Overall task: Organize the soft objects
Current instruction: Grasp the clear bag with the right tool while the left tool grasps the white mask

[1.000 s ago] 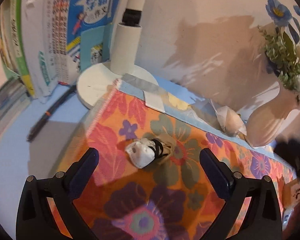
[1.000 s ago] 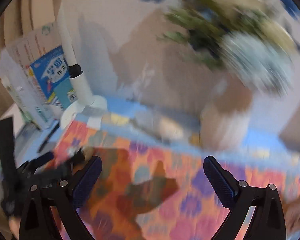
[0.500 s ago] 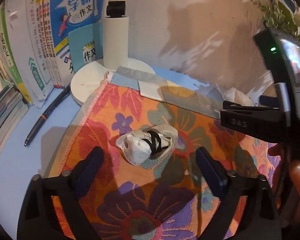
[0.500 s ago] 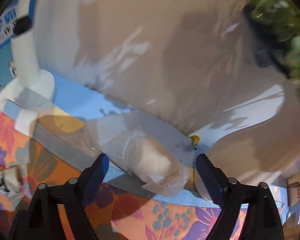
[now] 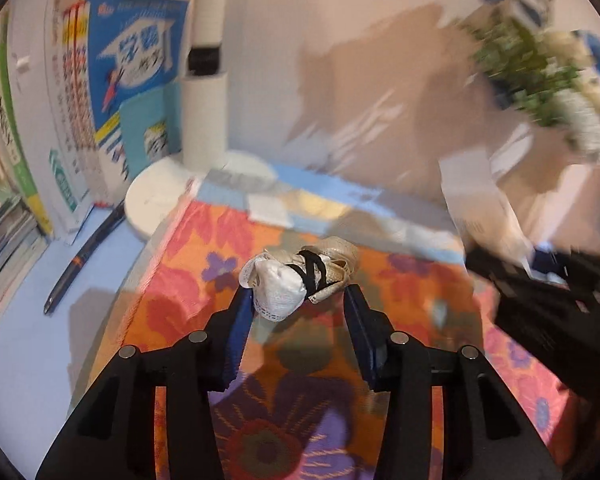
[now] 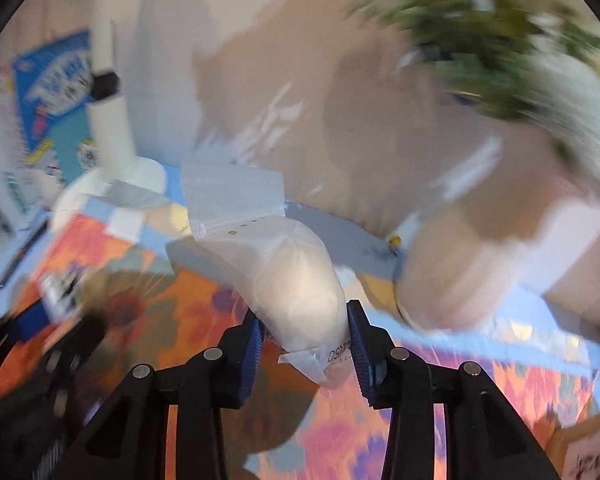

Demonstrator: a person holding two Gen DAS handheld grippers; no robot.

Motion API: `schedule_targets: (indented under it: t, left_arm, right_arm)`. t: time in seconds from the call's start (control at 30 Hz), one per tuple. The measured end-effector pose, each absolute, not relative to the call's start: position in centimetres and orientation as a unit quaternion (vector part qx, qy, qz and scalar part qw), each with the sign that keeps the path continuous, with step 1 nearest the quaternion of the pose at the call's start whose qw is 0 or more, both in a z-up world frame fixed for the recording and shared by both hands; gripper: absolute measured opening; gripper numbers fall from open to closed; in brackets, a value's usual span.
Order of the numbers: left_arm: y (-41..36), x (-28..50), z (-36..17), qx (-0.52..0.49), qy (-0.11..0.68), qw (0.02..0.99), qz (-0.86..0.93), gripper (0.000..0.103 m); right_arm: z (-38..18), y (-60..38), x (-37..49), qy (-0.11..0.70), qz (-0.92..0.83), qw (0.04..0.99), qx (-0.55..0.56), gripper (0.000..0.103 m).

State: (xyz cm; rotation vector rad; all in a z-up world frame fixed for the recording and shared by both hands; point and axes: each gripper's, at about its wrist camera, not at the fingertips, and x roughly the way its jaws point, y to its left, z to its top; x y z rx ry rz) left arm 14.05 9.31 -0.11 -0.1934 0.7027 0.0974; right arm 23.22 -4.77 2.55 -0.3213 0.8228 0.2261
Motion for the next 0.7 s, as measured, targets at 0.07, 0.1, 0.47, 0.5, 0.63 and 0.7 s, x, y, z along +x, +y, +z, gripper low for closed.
schedule_targets:
  t: [0.07,0.1,0.47,0.5,0.63,0.7]
  left_arm:
    - [8.6,13.4,0.4,-0.083,0.33,0.94,0.036,0.043]
    - [8.2,13.1,0.7,-0.076,0.324,0.942,0.03,0.043]
    - [-1.0,6.5,3.3,-0.073,0.342,0.931,-0.108,0.043]
    - [-2.0,5.7,3.2,-0.082,0.346,0.927,-0.119,0.043]
    - [-5.3,3.3,1.5,-0.077,0.37,0.916,-0.135,0.043]
    - [-6.3,2.5,0.3,-0.067,0.391,0.908,-0.137,0.043]
  right_arm:
    - [3.5,-6.6,21.0,0.392,0.124,0.901,-0.135,0.04]
    - [3.9,-8.1,19.6,0.391,0.133,0.903,-0.119,0.04]
    - [4.6,-23.5,8.7,0.405,0.1,0.907,-0.053,0.04]
    - [4.4,-24.1,8.1,0.41,0.1,0.905,-0.052,0.041]
    - [3.4,-26.4,6.2,0.439,0.127,0.889,-0.026,0.041]
    - [2.5,-26.5,5.1,0.449,0.128,0.883,-0.048,0.043]
